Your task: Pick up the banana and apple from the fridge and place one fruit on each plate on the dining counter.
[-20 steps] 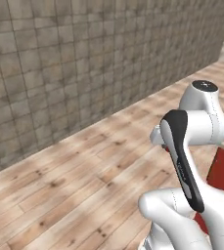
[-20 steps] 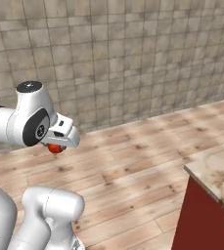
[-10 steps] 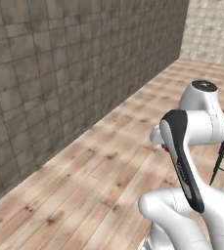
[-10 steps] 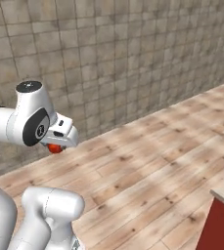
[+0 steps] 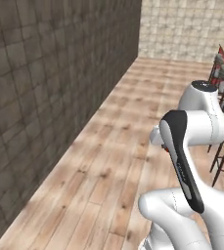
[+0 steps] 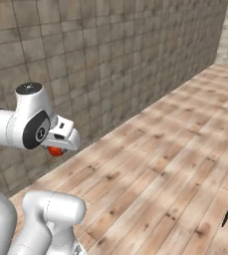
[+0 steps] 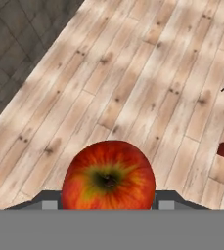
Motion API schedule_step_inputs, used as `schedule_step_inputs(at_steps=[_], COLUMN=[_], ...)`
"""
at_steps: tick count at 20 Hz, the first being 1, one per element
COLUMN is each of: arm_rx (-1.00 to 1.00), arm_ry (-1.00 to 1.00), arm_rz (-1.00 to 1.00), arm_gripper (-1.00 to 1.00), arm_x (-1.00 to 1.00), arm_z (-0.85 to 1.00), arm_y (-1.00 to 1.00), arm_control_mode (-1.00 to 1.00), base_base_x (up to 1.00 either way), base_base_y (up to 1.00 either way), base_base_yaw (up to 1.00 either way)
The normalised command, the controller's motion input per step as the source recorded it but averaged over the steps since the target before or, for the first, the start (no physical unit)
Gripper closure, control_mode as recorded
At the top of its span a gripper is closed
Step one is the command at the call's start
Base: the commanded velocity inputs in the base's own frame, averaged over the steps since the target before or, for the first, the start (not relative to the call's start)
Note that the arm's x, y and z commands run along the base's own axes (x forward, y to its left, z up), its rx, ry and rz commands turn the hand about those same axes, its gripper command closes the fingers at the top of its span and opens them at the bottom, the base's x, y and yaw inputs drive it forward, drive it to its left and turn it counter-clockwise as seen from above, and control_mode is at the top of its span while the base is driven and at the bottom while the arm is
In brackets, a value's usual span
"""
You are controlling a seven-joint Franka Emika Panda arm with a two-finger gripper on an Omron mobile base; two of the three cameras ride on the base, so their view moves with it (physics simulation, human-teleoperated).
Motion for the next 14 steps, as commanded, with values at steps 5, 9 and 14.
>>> schedule_step_inputs(at_steps=[5,9,14], arm_rx=[0.00,0.00,0.00], arm_ry=[0.00,0.00,0.00], arm_rz=[0.00,0.00,0.00], arm_gripper=[1.00,1.00,1.00], arm_x=[0.00,0.00,0.00], arm_z=[0.00,0.00,0.00], arm_y=[0.00,0.00,0.00], arm_control_mode=[1.00,1.00,1.00], base_base_x=[1.00,1.00,0.82], base_base_y=[0.47,0.30,0.28], base_base_yaw=[-0.46,-0.56,-0.66])
